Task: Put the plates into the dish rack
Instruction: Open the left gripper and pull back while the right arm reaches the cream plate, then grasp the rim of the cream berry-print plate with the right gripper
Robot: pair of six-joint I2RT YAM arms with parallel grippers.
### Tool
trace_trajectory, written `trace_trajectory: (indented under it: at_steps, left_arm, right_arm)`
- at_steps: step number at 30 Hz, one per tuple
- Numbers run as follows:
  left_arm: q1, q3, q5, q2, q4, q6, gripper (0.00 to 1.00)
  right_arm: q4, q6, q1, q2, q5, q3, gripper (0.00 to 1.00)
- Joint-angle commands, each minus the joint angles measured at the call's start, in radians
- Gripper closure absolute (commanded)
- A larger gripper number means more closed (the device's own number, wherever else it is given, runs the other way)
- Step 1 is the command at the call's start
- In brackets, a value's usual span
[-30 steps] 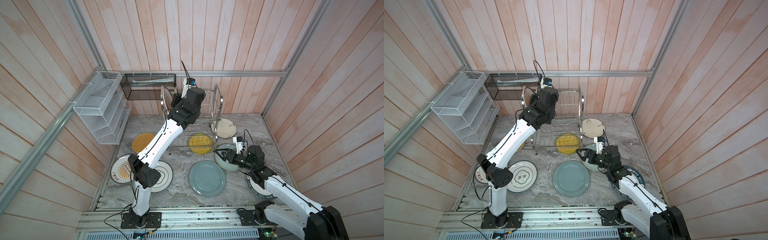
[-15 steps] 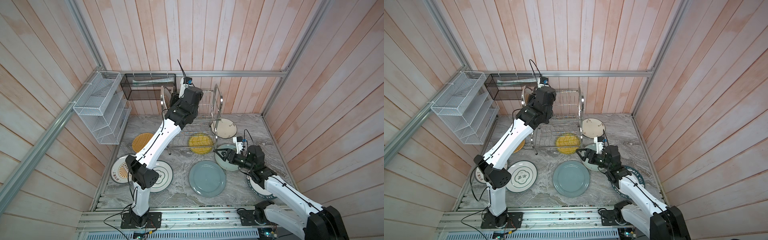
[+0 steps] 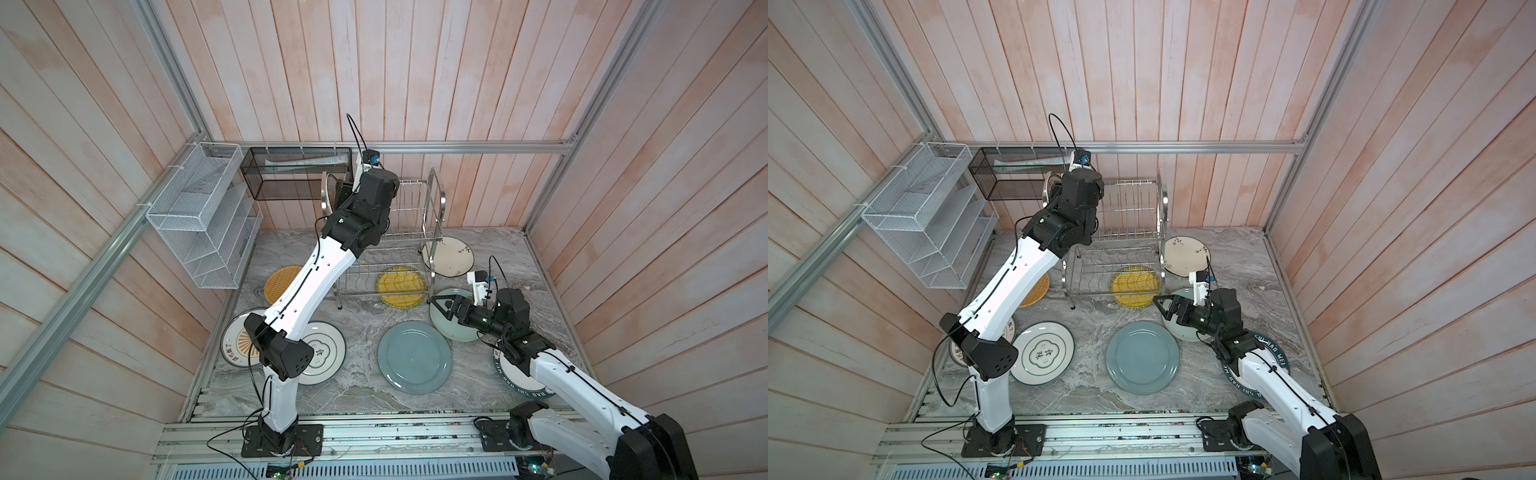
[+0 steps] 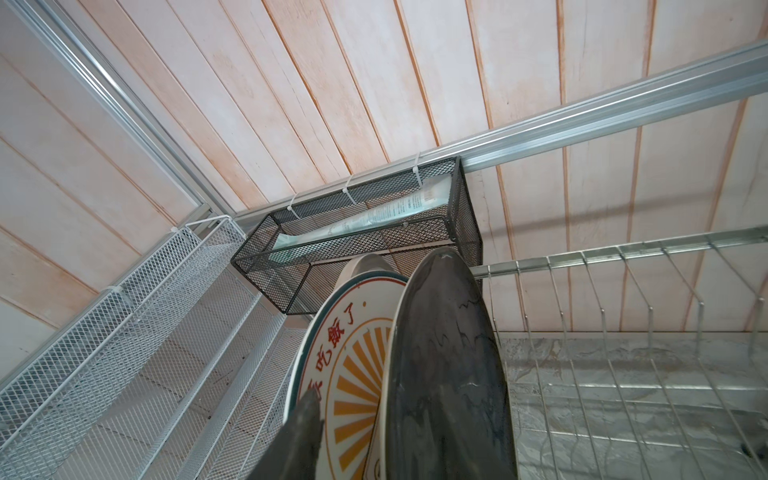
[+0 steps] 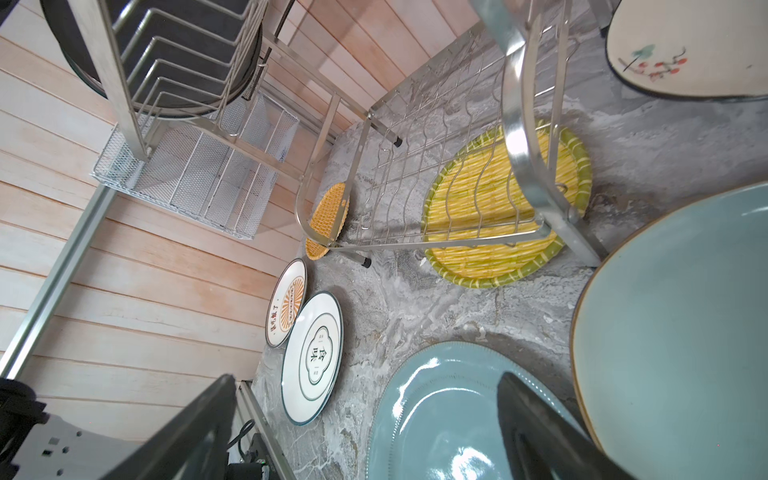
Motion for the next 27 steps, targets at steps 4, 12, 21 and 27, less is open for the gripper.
trace_trajectory:
  at_steps: [4,12,21,27]
  left_arm:
    - [0.0,0.028,0.148,-0.166,-0.048,-0.069,0.43]
    - [0.004,-0.272,0.471,-0.47,-0.025,-0.172,0.19]
    - [0.016,-0.975,0.975,-0.991,0.274,-0.252,0.0]
    - [0.017,-1.345,1.224,-1.165,0.437,-0.378,0.0]
  right_arm:
    - [-0.107,-0.084,-0.058,-0.046,0.088,0.123,0.02]
    - [-0.069,-0.06,-0.239,-0.035,0.099,0.125,0.02]
    - [0.092,-0.06,-0.457,0.217,0.089,0.148,0.03]
    - [0.127,-0.127,-0.48,0.515,0.082,0.266,0.05]
